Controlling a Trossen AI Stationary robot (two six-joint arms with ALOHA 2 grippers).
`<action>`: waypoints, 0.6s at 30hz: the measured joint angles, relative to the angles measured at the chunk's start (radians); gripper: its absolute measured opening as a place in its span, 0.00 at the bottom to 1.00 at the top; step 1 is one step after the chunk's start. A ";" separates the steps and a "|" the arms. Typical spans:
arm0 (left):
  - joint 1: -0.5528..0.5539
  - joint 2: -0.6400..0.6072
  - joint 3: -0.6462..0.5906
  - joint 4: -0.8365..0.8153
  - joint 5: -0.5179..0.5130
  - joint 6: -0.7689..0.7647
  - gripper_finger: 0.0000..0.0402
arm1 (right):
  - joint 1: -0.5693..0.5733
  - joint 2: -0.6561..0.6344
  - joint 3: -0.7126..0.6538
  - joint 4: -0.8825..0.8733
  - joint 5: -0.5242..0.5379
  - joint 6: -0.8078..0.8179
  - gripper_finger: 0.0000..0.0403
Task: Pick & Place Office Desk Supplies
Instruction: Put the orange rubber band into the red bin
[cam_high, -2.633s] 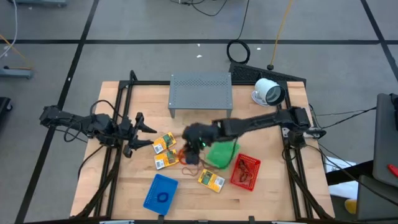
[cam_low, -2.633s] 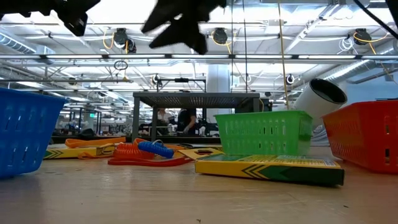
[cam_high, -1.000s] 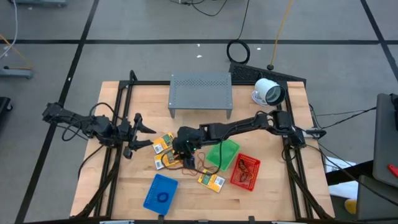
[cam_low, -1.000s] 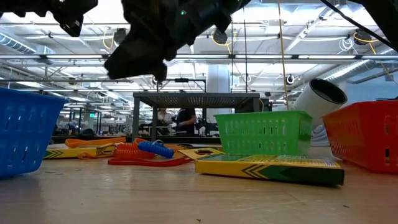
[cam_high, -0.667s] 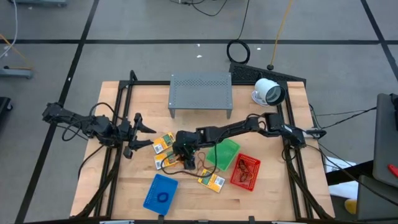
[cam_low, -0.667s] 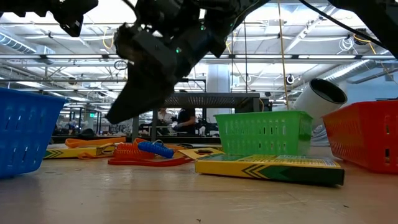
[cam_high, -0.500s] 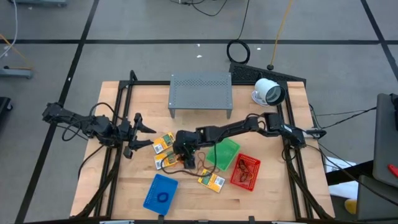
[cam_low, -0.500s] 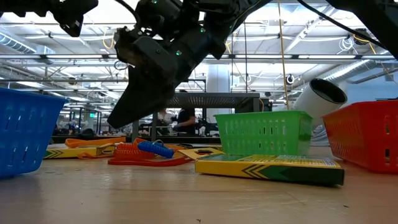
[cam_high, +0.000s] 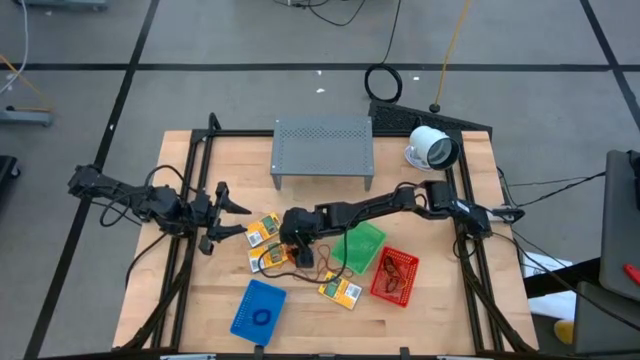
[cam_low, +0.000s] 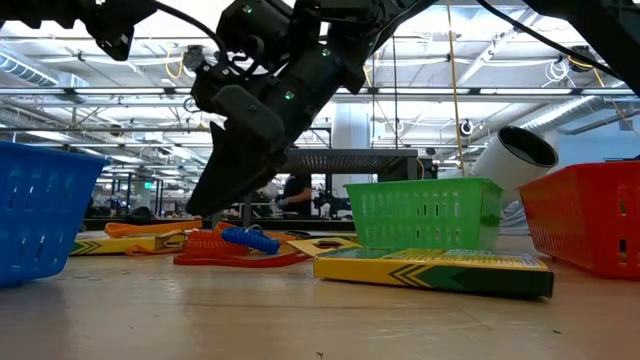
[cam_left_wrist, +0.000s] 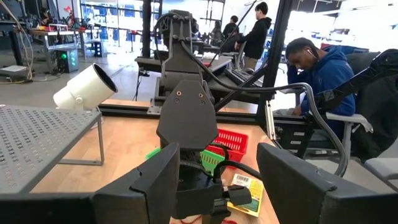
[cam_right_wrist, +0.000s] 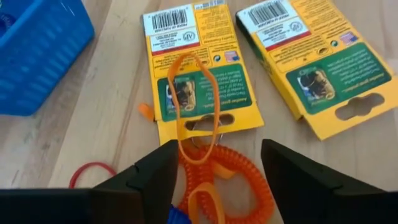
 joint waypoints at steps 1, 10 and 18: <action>0.000 0.000 0.000 0.000 0.000 0.000 0.56 | 0.000 0.000 0.000 -0.001 0.000 0.001 0.56; 0.000 0.000 0.000 -0.005 0.000 0.000 0.56 | 0.020 0.000 0.000 0.009 0.005 -0.001 0.54; 0.000 0.000 0.000 -0.005 0.000 0.004 0.56 | 0.026 0.011 0.000 0.071 0.009 0.019 0.53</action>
